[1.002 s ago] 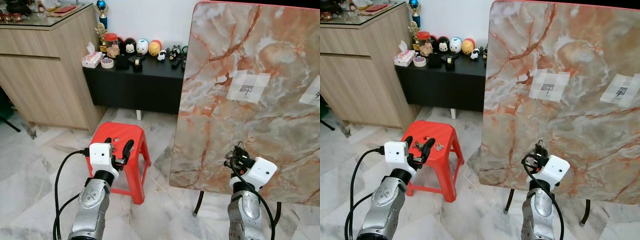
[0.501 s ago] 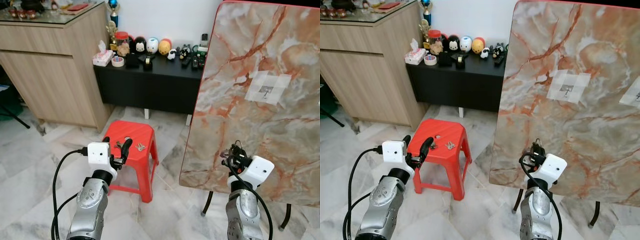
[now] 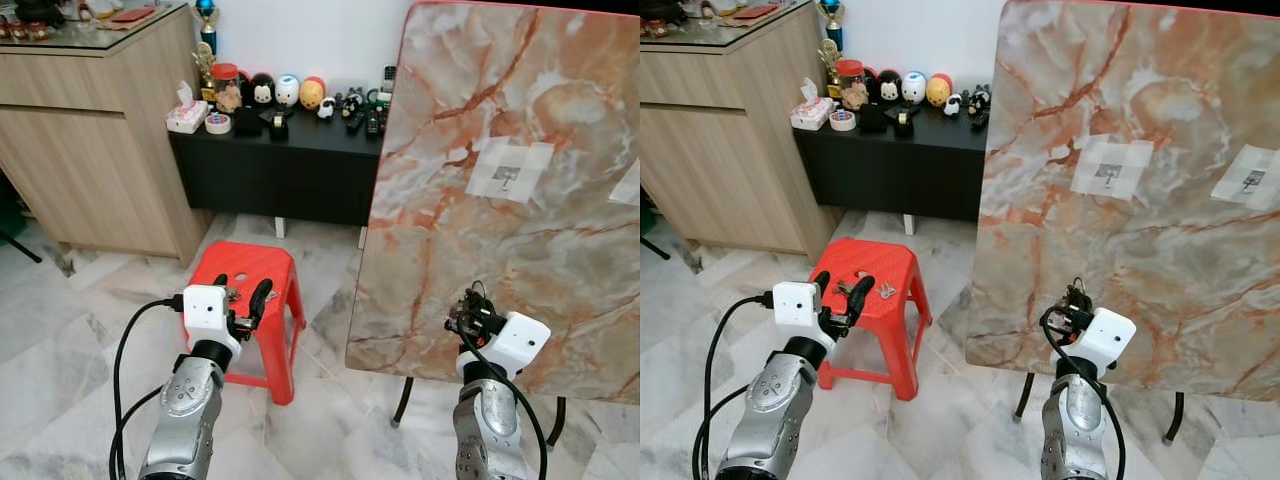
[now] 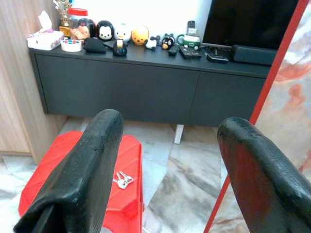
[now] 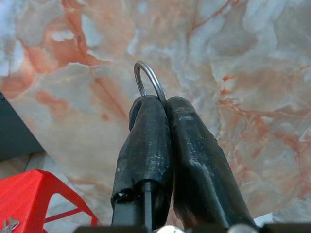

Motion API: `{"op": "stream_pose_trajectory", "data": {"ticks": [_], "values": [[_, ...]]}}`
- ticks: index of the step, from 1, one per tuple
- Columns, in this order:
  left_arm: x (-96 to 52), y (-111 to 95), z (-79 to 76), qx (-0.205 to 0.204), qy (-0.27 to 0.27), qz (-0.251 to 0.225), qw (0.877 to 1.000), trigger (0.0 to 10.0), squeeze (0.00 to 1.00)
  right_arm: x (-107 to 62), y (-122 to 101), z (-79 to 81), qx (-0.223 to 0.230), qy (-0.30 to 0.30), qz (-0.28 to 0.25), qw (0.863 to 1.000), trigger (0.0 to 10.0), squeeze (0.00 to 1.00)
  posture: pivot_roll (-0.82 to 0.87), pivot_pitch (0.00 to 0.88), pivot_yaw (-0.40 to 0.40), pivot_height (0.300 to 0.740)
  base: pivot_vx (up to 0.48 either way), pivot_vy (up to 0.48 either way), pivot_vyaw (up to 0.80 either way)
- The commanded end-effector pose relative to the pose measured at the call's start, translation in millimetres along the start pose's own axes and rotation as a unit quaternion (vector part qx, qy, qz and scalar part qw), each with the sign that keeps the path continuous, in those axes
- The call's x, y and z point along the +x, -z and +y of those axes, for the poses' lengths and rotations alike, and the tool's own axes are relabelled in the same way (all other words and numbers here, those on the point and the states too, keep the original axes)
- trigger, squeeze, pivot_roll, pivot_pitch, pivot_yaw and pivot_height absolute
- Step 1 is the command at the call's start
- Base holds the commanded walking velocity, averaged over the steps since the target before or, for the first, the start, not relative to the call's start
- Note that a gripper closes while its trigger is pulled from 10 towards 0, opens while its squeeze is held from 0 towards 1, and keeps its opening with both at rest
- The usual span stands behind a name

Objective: Hang keys on a hook

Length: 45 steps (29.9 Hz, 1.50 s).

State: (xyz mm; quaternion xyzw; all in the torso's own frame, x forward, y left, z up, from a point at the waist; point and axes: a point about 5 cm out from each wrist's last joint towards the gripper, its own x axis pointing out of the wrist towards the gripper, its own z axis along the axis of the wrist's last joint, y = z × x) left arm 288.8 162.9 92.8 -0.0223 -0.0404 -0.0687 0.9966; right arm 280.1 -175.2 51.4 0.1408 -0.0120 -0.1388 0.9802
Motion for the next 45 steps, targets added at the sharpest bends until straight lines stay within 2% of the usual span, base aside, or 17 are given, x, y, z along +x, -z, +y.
{"op": "stream_pose_trajectory", "data": {"ticks": [1,16,45], "values": [[0.4,-2.1,-1.9,-0.001,0.005,-0.003,1.000,10.0,0.00,2.7,-4.4,1.4,0.002,0.000,-0.012,1.000,10.0,0.00,0.06,0.000,-0.049,0.740,0.000,0.000,0.00],[0.7,-2.1,-1.4,-0.002,0.003,-0.003,1.000,10.0,0.00,3.0,-4.1,1.2,0.000,-0.004,-0.009,1.000,10.0,0.00,0.06,0.000,-0.054,0.740,0.000,0.000,0.00],[0.7,-0.8,-0.1,0.004,0.002,-0.003,1.000,10.0,0.00,3.4,-3.9,2.2,-0.002,-0.008,-0.007,1.000,10.0,0.00,0.05,0.000,-0.061,0.740,0.279,0.000,0.00]]}}
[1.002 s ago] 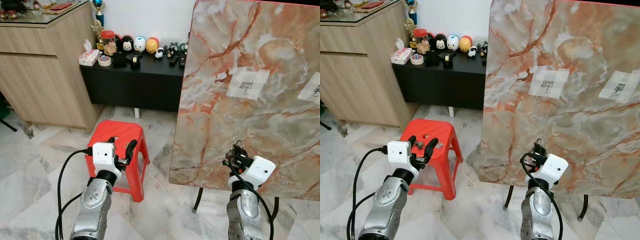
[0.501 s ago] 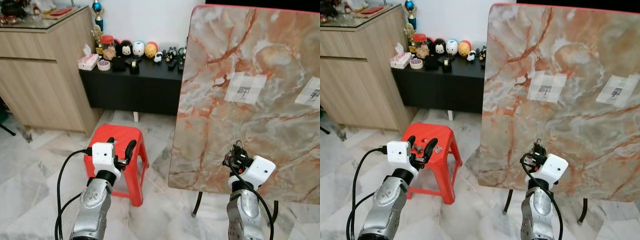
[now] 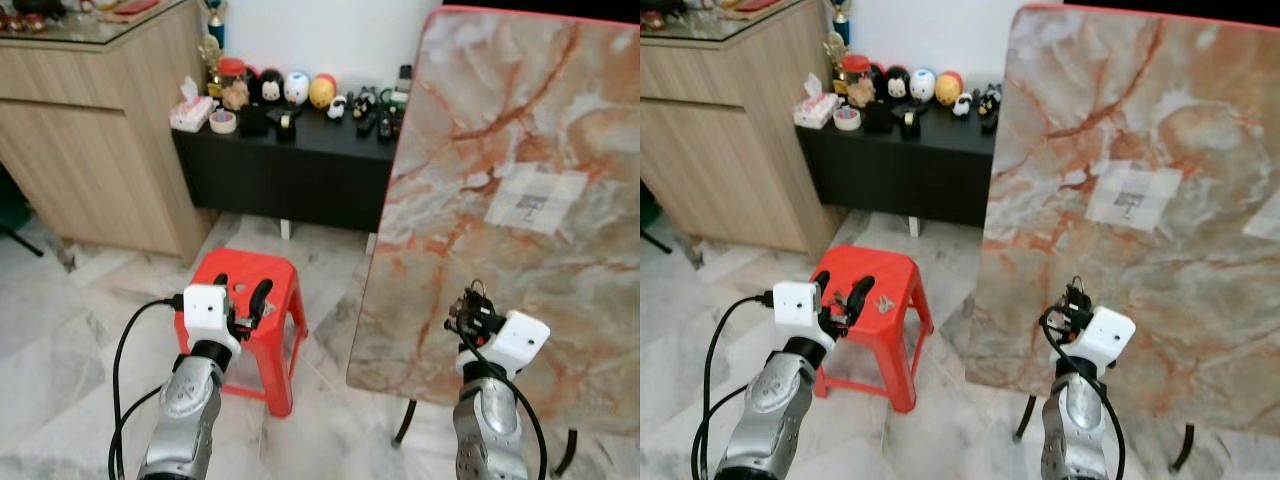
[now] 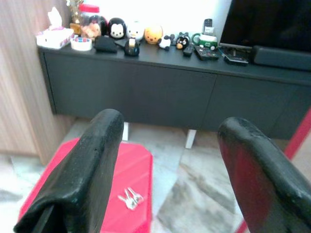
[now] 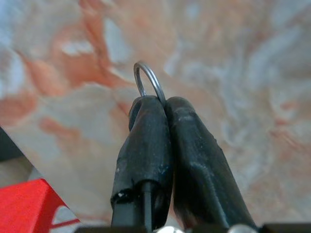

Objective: Hang keys on a hook

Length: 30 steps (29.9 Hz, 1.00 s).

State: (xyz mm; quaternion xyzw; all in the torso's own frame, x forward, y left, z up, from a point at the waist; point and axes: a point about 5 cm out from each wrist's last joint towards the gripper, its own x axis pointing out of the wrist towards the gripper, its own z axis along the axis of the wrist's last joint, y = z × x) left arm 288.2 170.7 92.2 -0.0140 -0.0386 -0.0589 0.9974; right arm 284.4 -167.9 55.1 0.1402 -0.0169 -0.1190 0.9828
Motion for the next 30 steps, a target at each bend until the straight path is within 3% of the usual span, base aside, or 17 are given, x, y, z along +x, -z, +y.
{"op": "stream_pose_trajectory", "data": {"ticks": [1,6,14,22,24,30], "values": [[2.2,-1,-7.9,-0.005,0.012,-0.005,1.000,10.0,0.00,1.0,-3,-6.8,-0.002,0.013,-0.005,1.000,10.0,0.00,0.05,0.000,-0.061,0.740,0.289,0.000,0.00],[0.9,1,-8.8,0.003,0.015,0.000,1.000,10.0,0.00,0.3,-2,-6.0,-0.002,0.011,-0.003,1.000,10.0,0.00,0.05,0.000,-0.061,0.740,0.284,0.000,0.00],[0.5,1,-9.7,0.003,0.018,-0.003,1.000,10.0,0.00,-0.8,-1,-6.8,-0.003,0.016,-0.004,1.000,10.0,0.00,0.06,0.000,-0.061,0.740,0.000,0.000,0.00],[0.1,1,-9.8,0.004,0.019,-0.004,1.000,10.0,0.00,-4.0,-6,-18.7,-0.010,0.059,-0.021,0.998,10.0,0.00,0.06,0.000,-0.062,0.740,0.000,0.000,0.00],[0.1,1,-9.9,0.004,0.019,-0.004,1.000,10.0,0.00,-3.8,-8,-20.7,-0.024,0.061,-0.029,0.997,10.0,0.00,0.05,0.000,-0.062,0.740,0.000,0.000,0.00],[0.9,1,-10.0,0.005,0.019,-0.003,1.000,10.0,0.00,3.9,-29,-31.4,-0.121,0.097,-0.081,0.985,10.0,0.00,0.05,0.000,-0.060,0.740,0.000,0.000,0.00]]}}
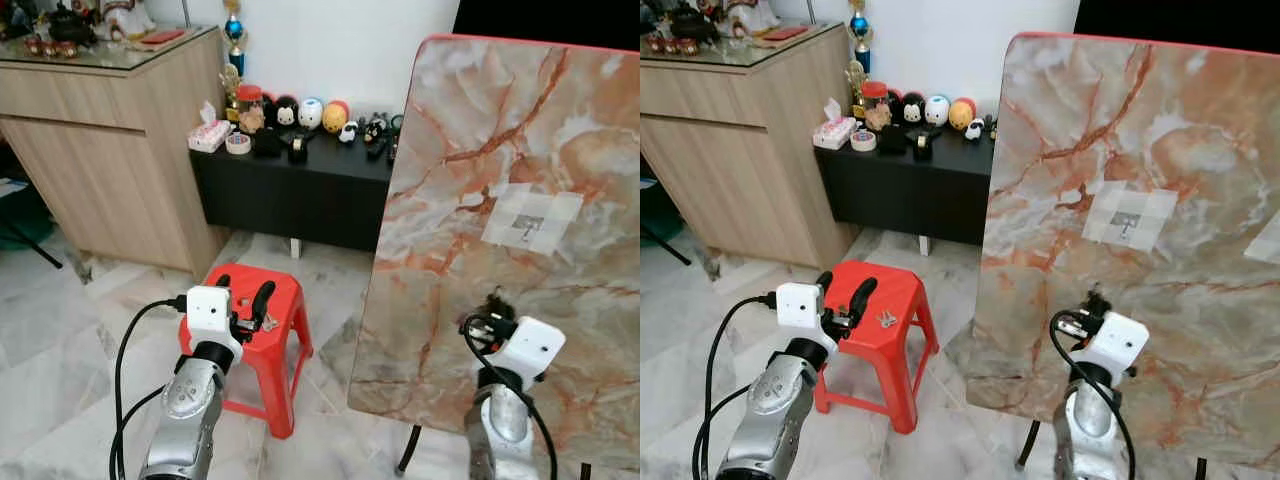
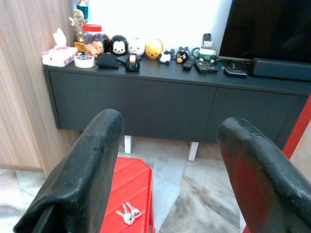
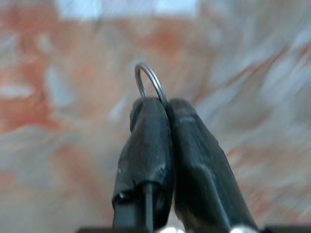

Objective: Hang keys on a hook

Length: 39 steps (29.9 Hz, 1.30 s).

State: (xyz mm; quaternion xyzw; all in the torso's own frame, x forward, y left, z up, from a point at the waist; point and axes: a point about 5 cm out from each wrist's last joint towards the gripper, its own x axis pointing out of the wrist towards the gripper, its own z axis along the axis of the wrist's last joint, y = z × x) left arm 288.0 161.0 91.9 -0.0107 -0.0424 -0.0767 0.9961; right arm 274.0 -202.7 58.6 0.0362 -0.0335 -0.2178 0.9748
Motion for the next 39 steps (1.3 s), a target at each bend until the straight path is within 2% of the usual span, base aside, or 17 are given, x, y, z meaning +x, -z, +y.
{"op": "stream_pose_trajectory", "data": {"ticks": [1,2,6,7,9,15,18,25,39], "values": [[0.0,1,-0.3,0.002,0.001,0.000,1.000,10.0,0.00,6.8,-15,0.5,-0.017,0.007,-0.040,0.999,10.0,0.00,0.05,0.000,-0.060,0.740,0.000,0.000,0.00],[0.1,1,-0.6,0.003,0.001,0.000,1.000,10.0,0.00,10.0,-22,0.1,-0.051,0.007,-0.062,0.997,10.0,0.00,0.05,0.000,-0.061,0.740,0.000,0.000,0.00],[0.2,1,-0.7,0.002,0.000,0.000,1.000,10.0,0.00,15.4,-33,0.7,-0.099,0.010,-0.097,0.990,10.0,0.00,0.05,0.000,-0.062,0.740,0.000,0.000,0.00],[0.4,1,-0.9,0.001,0.000,0.000,1.000,10.0,0.00,16.4,-38,3.1,-0.123,0.005,-0.118,0.985,10.0,0.00,0.05,0.000,-0.062,0.740,0.000,0.000,0.00],[0.8,1,-1.3,0.001,0.001,0.000,1.000,10.0,0.00,17.2,-41,4.7,-0.139,0.004,-0.133,0.981,10.0,0.00,0.05,0.000,-0.062,0.740,0.000,0.000,0.00],[1.3,1,-2.0,0.000,0.001,-0.001,1.000,10.0,0.00,18.5,-49,1.8,-0.158,0.031,-0.158,0.974,10.0,0.00,0.05,0.001,-0.062,0.740,0.000,0.000,0.00],[1.4,1,-1.7,0.000,0.000,-0.001,1.000,10.0,0.00,18.8,-48,0.1,-0.163,0.034,-0.154,0.974,10.0,0.00,0.05,0.002,-0.062,0.740,0.000,0.000,0.00],[1.6,2,-3.6,0.000,0.002,0.001,1.000,10.0,0.00,18.4,-47,-10.7,-0.181,0.080,-0.148,0.969,10.0,0.00,0.05,0.002,-0.062,0.740,0.000,0.000,0.00],[2.9,0,-5.1,-0.001,0.002,-0.002,1.000,10.0,0.00,31.2,-50,-4.4,-0.191,0.074,-0.144,0.968,10.0,0.00,0.05,0.002,-0.065,0.740,0.000,0.000,0.00]]}}
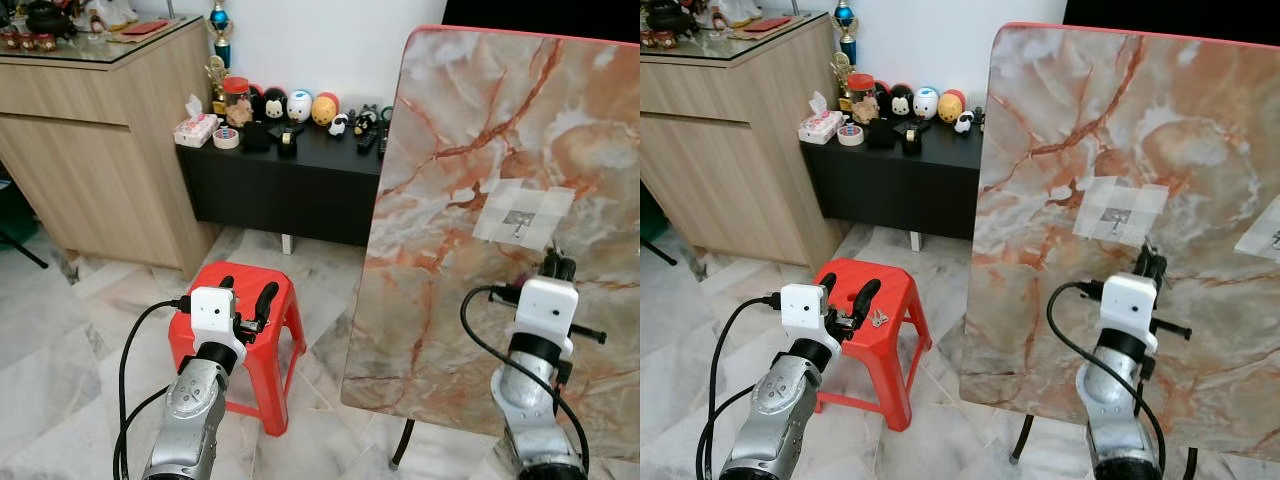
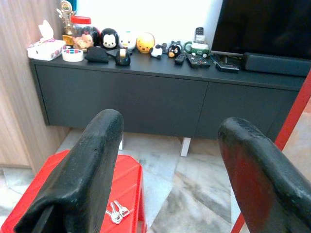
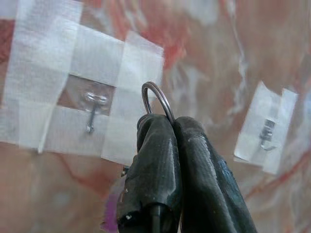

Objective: Hang keys on a hook

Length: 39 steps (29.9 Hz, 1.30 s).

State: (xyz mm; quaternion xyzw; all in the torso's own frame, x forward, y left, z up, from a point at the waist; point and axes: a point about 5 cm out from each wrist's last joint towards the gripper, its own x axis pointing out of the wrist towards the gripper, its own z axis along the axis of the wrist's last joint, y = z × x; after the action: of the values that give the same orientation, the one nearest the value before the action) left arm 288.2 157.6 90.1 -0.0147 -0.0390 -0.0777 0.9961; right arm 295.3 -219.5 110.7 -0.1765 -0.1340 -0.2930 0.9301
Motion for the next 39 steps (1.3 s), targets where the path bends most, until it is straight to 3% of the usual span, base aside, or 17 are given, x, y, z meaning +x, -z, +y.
{"op": "stream_pose_trajectory", "data": {"ticks": [1,23,39], "values": [[2.4,-2,-2.1,0.003,0.001,-0.006,1.000,10.0,0.00,3.0,3,-1.1,-0.007,-0.002,0.007,1.000,10.0,0.00,0.05,0.002,-0.065,0.740,0.000,0.000,0.00],[0.5,0,-3.4,0.002,0.001,-0.003,1.000,10.0,0.00,2.7,4,9.5,-0.048,-0.048,0.005,0.998,10.0,0.00,0.05,0.006,-0.067,0.740,0.000,0.000,0.00],[0.7,0,-2.5,0.002,0.000,-0.003,1.000,10.0,0.00,3.4,11,8.1,-0.079,-0.051,0.023,0.995,10.0,0.00,0.05,0.005,-0.067,0.740,0.000,0.000,0.00]]}}
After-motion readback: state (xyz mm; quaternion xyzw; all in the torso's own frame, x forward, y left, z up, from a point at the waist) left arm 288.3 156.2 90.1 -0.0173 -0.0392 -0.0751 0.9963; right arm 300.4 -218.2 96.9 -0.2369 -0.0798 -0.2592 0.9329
